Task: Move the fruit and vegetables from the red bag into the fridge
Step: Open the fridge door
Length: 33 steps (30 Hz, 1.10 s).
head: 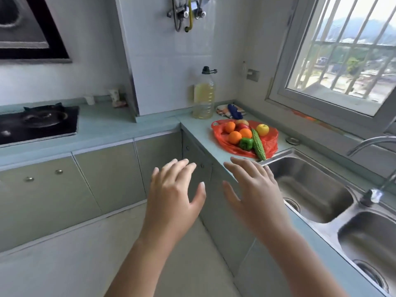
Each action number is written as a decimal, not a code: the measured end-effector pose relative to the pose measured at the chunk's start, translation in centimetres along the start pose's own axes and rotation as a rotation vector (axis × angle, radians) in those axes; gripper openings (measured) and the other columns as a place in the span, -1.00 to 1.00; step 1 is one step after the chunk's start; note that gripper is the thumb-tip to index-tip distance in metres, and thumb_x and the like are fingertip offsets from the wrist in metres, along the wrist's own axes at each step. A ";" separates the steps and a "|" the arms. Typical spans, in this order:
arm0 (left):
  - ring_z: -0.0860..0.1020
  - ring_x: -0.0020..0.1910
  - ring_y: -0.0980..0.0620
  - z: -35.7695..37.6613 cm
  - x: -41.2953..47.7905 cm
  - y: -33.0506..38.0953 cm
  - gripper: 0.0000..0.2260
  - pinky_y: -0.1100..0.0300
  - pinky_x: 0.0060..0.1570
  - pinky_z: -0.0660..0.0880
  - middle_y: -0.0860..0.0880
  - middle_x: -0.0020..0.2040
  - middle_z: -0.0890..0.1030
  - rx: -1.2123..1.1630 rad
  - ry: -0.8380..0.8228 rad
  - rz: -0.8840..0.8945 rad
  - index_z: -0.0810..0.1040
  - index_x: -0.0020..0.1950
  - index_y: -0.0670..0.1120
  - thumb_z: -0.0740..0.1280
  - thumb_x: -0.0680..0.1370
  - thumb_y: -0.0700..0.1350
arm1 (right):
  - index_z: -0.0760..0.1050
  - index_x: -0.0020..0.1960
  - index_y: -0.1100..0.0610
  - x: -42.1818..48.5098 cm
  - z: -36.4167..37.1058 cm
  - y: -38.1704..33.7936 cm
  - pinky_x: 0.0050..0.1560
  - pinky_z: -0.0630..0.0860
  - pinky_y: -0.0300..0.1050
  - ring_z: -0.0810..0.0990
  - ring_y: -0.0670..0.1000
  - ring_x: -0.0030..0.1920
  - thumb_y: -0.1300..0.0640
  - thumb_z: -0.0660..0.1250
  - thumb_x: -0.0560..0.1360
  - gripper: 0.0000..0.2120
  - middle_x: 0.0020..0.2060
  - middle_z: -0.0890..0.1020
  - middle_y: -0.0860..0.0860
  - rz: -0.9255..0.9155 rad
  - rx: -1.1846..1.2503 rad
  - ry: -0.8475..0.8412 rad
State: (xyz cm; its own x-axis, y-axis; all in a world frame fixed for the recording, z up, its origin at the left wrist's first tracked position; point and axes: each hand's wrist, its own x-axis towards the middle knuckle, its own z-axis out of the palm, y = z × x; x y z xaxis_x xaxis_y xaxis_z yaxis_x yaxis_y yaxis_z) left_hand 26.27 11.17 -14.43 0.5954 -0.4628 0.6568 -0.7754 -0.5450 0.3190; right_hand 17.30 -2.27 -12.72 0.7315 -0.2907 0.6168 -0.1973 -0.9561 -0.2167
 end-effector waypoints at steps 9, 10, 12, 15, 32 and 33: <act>0.55 0.13 -0.17 -2.2 -4.5 -1.8 -0.61 -0.15 0.10 0.45 -0.13 0.09 0.62 0.217 0.046 -0.295 0.58 0.09 -0.18 0.18 0.44 0.03 | 0.56 0.09 0.13 1.5 4.8 -2.1 0.07 0.48 0.25 0.56 0.15 0.12 0.00 0.11 0.40 -0.60 0.09 0.61 0.06 -0.269 0.218 -0.155; 0.55 0.12 -0.16 -2.9 -5.2 -2.2 -0.61 -0.09 0.11 0.43 -0.13 0.09 0.62 0.233 0.057 -0.324 0.58 0.09 -0.18 0.18 0.44 0.03 | 0.56 0.08 0.14 1.5 5.2 -2.9 0.06 0.48 0.24 0.56 0.16 0.12 0.01 0.13 0.40 -0.62 0.09 0.62 0.06 -0.292 0.235 -0.161; 0.55 0.11 -0.16 -4.5 -6.5 -2.7 -0.61 0.01 0.12 0.34 -0.13 0.08 0.62 0.274 0.083 -0.388 0.58 0.08 -0.18 0.18 0.43 0.03 | 0.56 0.07 0.15 1.3 5.9 -4.8 0.07 0.47 0.25 0.56 0.17 0.12 0.06 0.22 0.38 -0.68 0.08 0.62 0.07 -0.336 0.288 -0.168; 0.55 0.10 -0.15 -7.4 -8.9 -3.5 -0.61 0.04 0.13 0.30 -0.12 0.08 0.62 0.359 0.116 -0.495 0.58 0.09 -0.17 0.18 0.42 0.03 | 0.56 0.07 0.15 0.7 6.7 -8.4 0.07 0.47 0.25 0.57 0.17 0.11 0.04 0.21 0.38 -0.66 0.07 0.62 0.08 -0.440 0.369 -0.207; 0.55 0.09 -0.11 -26.0 -29.5 -7.3 -0.66 -0.16 0.11 0.44 -0.07 0.05 0.61 0.669 0.332 -0.903 0.55 0.06 -0.14 0.18 0.45 0.03 | 0.56 0.09 0.18 -10.6 4.7 -34.5 0.07 0.47 0.24 0.59 0.17 0.04 0.07 0.23 0.39 -0.67 0.04 0.62 0.11 -0.935 0.693 -0.330; 0.55 0.09 -0.11 -27.5 -31.0 -7.5 -0.67 -0.16 0.10 0.45 -0.07 0.04 0.61 0.685 0.342 -0.918 0.55 0.06 -0.14 0.18 0.45 0.02 | 0.56 0.09 0.18 -11.8 4.3 -36.5 0.07 0.48 0.24 0.59 0.17 0.04 0.08 0.24 0.39 -0.67 0.04 0.63 0.11 -0.960 0.712 -0.335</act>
State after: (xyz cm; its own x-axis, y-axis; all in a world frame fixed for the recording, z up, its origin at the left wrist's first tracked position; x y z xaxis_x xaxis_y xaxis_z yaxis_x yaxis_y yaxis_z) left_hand 7.80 48.82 -18.38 0.7009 0.4476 0.5554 0.2453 -0.8824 0.4015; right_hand 18.71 36.18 -15.37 0.5349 0.6396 0.5521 0.8318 -0.5133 -0.2113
